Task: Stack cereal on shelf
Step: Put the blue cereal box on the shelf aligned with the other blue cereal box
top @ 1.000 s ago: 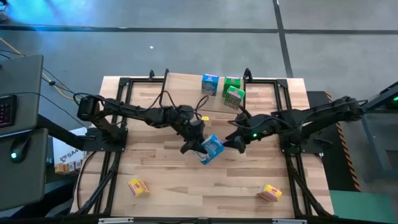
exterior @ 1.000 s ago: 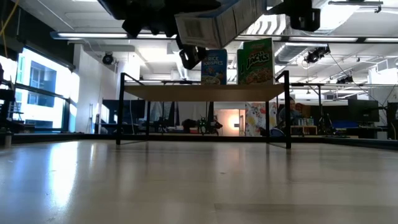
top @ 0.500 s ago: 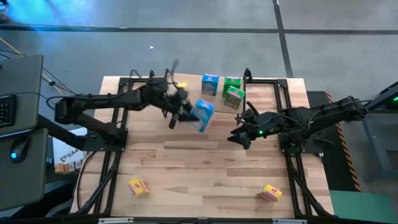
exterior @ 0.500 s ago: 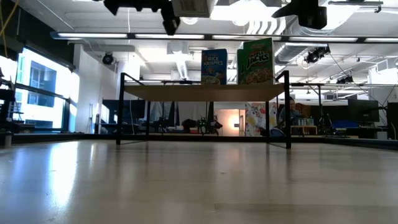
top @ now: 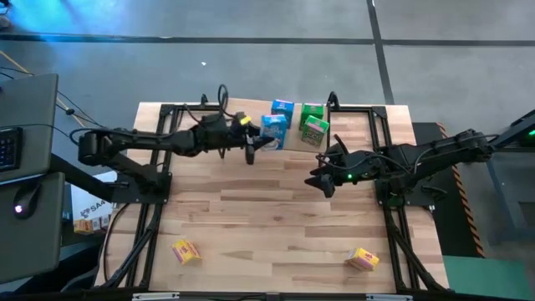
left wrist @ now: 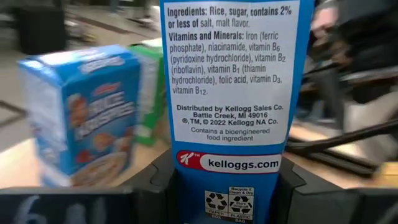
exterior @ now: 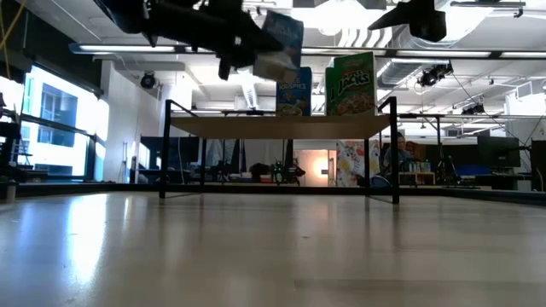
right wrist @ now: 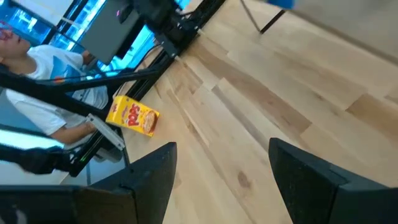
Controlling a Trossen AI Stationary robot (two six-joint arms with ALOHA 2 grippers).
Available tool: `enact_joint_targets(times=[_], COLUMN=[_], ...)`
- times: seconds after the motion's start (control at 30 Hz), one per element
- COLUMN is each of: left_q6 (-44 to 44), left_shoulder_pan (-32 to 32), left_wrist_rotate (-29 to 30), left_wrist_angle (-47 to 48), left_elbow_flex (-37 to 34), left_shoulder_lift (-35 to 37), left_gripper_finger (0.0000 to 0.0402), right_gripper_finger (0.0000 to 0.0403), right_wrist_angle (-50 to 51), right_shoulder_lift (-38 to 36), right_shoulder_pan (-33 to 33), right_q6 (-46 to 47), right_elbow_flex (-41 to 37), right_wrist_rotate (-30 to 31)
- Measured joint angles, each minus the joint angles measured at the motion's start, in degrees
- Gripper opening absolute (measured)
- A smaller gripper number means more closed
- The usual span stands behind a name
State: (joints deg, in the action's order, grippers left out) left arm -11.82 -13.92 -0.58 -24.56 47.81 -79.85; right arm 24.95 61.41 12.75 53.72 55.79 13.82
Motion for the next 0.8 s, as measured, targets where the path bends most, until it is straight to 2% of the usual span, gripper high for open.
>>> enact_joint_targets(times=[0.13,0.37,0.8], left_q6=[2.93,3.55,4.26], left_shoulder_pan=[2.12,2.39,2.89], left_wrist_rotate=[6.19,12.92,13.61], left_wrist_angle=[-4.97,-10.12,-16.01], left_elbow_flex=[0.0,0.02,0.07], left_shoulder_lift=[-4.32,-9.51,-15.1], left_gripper_finger=[0.0129,0.0129,0.0129], right_gripper_finger=[0.0252,0.0252,0.0252], right_wrist_angle=[-0.91,-3.08,-3.0], right_shoulder_lift=[0.0,0.0,0.02], right_shoulder_pan=[0.0,0.02,0.02], right_q6=[-0.24,-2.59,-3.24], right_elbow_flex=[0.0,0.0,0.0], right_wrist_rotate=[3.74,6.39,8.53])
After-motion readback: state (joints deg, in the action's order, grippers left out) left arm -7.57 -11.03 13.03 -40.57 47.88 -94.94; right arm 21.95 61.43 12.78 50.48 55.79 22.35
